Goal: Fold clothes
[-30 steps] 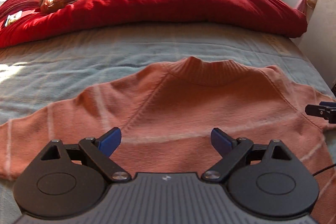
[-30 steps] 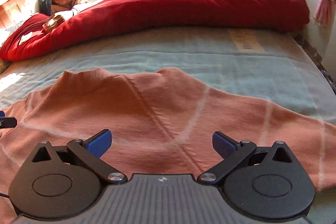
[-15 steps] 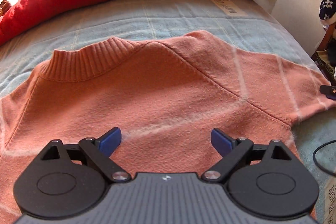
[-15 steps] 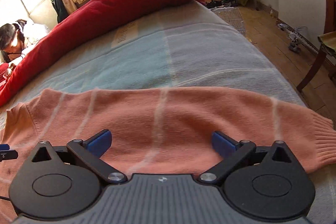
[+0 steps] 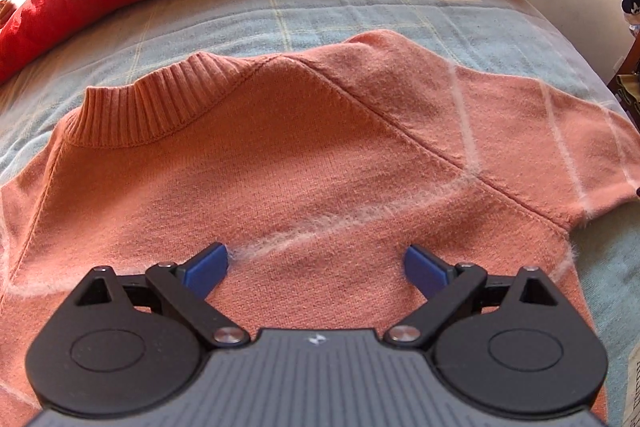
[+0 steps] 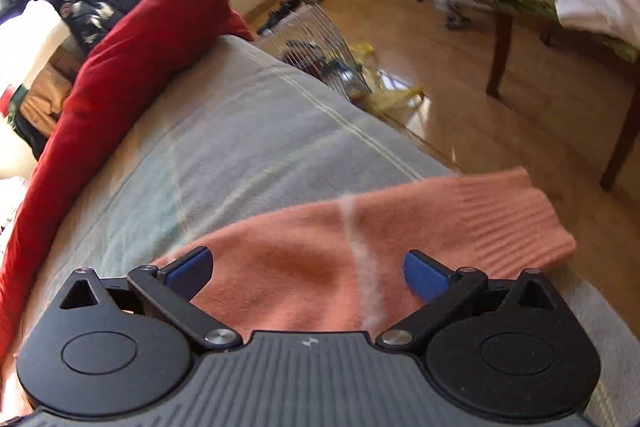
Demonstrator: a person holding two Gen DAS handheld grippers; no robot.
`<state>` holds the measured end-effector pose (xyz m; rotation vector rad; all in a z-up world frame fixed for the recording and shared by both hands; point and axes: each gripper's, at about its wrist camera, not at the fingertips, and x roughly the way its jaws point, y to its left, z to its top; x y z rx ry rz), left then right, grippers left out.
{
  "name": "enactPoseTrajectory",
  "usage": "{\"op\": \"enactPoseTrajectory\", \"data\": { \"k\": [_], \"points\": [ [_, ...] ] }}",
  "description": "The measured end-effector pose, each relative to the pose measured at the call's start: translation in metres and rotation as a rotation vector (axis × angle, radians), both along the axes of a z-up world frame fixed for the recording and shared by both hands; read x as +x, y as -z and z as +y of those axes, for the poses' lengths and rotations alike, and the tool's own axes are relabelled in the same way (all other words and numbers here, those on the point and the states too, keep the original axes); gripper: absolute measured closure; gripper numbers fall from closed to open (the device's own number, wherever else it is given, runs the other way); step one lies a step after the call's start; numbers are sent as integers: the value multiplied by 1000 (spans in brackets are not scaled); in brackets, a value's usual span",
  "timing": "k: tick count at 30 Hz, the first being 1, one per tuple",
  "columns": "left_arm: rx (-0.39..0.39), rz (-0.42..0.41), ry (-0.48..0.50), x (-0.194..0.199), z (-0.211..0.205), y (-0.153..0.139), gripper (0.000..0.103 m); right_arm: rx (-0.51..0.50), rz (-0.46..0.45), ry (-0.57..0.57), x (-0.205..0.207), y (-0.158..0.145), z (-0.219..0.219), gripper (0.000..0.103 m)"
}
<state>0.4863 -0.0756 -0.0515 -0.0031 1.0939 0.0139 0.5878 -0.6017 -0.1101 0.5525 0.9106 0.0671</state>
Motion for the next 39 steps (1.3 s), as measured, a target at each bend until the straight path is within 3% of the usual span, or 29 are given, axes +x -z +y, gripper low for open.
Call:
{"op": "enactPoseTrajectory", "data": {
  "k": [5,9,14,18,19,22,24,28,31,35,39],
  "points": [
    [1,1,4,1,-1,2,6,-99,-31,-44,23,8,-20,0],
    [1,5,3,2,-1,1,6,-70,13,-52,45,-3,-27,0],
    [0,3,-2,-2,-4,0,6,-57,-45,-136,11,-25,2,0],
    [8,4,25,-11,-2,0,6,-159,43,-225,-13,-1,24,0],
    [9,7,32,-14,-1,-1,6,-179,29,-231,-20,1,23,0],
    [13,11,46,-27,5,-8,6,-228,50,-222,-29,-11,23,0],
    [29,1,64,-33,8,-14,6,-240,15,-238,-31,-25,33,0],
    [99,-42,117,-35,6,-23,6,-248,-92,-398,-32,-48,87,0],
    [124,-76,139,-40,7,-28,6,-183,-150,-594,-38,-57,151,0],
    [149,-75,102,-56,24,-26,6,-91,-200,-883,-65,-58,238,0],
    [128,-74,30,-70,52,-19,6,-124,-234,-1023,-92,-48,303,0]
  ]
}}
